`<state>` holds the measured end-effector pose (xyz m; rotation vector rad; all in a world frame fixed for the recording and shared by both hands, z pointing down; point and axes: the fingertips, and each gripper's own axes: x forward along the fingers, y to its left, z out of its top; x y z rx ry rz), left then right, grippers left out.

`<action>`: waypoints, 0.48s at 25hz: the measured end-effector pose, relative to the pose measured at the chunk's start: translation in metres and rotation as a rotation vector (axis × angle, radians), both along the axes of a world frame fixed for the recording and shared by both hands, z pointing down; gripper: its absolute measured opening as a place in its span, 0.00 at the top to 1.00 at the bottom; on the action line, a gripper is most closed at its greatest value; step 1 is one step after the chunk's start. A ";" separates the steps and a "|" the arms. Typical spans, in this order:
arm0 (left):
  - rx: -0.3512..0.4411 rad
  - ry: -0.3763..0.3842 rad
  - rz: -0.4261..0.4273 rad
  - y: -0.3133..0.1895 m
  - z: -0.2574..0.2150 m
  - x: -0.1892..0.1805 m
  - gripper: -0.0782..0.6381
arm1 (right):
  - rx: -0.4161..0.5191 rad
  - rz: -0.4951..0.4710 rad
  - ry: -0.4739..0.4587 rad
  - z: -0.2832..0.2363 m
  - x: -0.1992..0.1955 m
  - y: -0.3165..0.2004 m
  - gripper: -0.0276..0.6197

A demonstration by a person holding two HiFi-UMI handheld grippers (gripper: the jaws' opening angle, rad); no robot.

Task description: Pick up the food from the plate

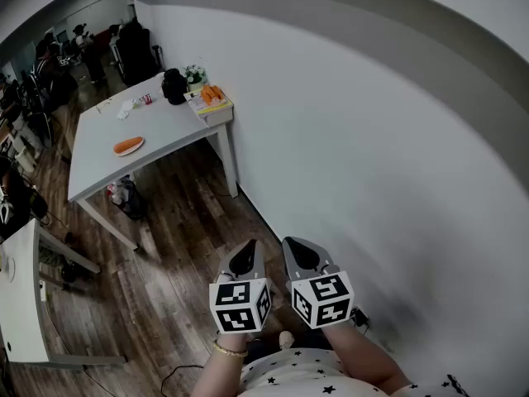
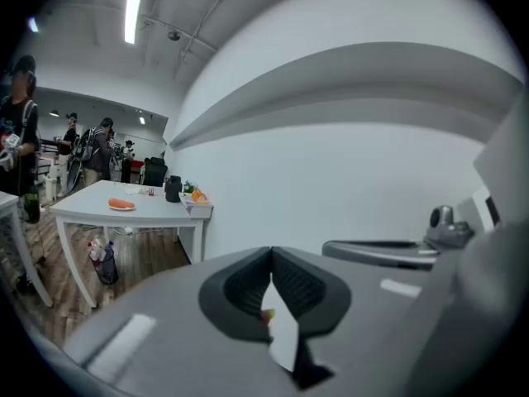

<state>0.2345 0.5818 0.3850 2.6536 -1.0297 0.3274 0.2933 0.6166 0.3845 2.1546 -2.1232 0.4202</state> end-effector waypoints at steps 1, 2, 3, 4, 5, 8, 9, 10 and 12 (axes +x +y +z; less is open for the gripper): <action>0.000 0.000 0.000 0.001 0.001 0.001 0.88 | 0.000 -0.001 0.000 0.001 0.000 0.000 0.97; 0.000 0.000 0.000 0.001 0.001 0.001 0.88 | 0.000 -0.002 0.001 0.001 0.000 0.000 0.97; -0.001 0.000 0.000 0.001 0.002 0.001 0.88 | -0.001 -0.003 0.001 0.002 0.000 0.000 0.97; -0.001 0.001 0.000 0.001 0.002 0.001 0.88 | -0.002 -0.004 0.001 0.003 -0.001 0.000 0.97; -0.002 0.001 -0.001 0.000 0.002 0.000 0.88 | -0.004 -0.005 0.000 0.003 -0.002 0.000 0.97; -0.001 0.003 -0.006 -0.002 0.002 -0.003 0.88 | -0.003 -0.009 -0.004 0.004 -0.005 -0.002 0.97; 0.000 0.003 -0.008 -0.004 0.002 -0.005 0.88 | 0.002 -0.012 -0.007 0.004 -0.007 -0.003 0.97; 0.001 0.003 -0.010 -0.005 0.002 -0.007 0.88 | 0.007 -0.015 -0.010 0.003 -0.009 -0.004 0.96; 0.001 0.004 -0.012 -0.006 0.002 -0.012 0.88 | 0.009 -0.020 -0.014 0.002 -0.014 -0.006 0.96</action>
